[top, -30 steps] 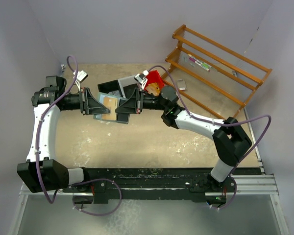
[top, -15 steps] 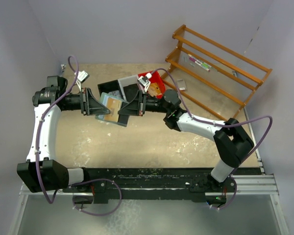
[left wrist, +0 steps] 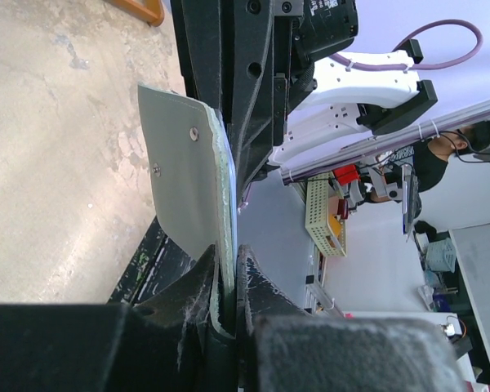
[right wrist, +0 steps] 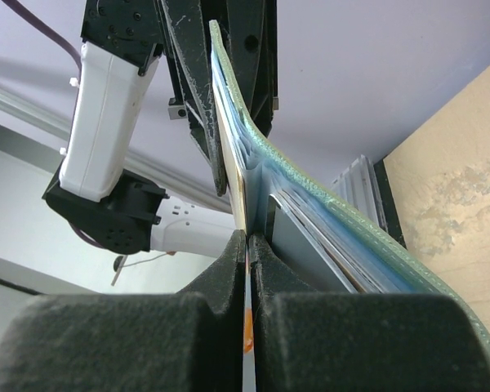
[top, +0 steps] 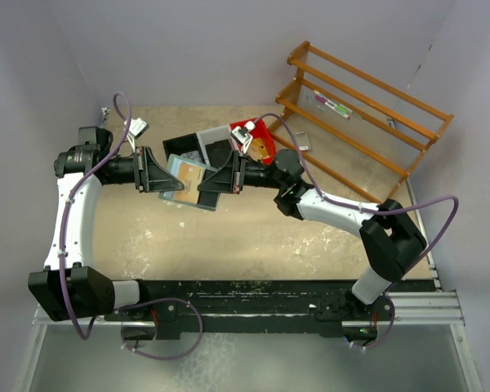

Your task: Take the credit cards out of the card holder

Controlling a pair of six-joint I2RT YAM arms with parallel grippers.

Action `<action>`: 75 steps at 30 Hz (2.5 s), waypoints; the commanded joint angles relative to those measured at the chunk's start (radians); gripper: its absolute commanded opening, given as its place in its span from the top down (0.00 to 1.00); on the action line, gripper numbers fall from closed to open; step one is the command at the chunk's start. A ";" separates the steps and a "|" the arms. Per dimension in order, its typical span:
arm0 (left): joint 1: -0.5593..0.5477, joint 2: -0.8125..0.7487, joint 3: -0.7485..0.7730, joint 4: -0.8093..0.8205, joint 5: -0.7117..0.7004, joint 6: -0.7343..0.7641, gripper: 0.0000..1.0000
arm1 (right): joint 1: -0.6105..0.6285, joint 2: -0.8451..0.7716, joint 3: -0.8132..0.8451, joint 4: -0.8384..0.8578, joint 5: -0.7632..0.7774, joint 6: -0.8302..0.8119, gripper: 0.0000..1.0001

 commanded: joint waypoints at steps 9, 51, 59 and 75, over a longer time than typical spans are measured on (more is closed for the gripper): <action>0.003 -0.039 0.042 -0.005 0.103 0.014 0.85 | -0.016 -0.037 0.029 0.009 -0.004 -0.021 0.91; 0.003 -0.018 0.040 0.009 0.095 0.012 0.90 | -0.047 -0.003 -0.036 0.251 -0.069 0.121 1.00; 0.001 -0.018 0.040 0.008 0.098 0.010 0.91 | -0.072 -0.018 -0.094 0.268 -0.073 0.127 1.00; 0.002 -0.047 0.088 0.199 -0.199 -0.111 0.99 | -0.246 -0.147 -0.133 -0.116 -0.178 -0.049 1.00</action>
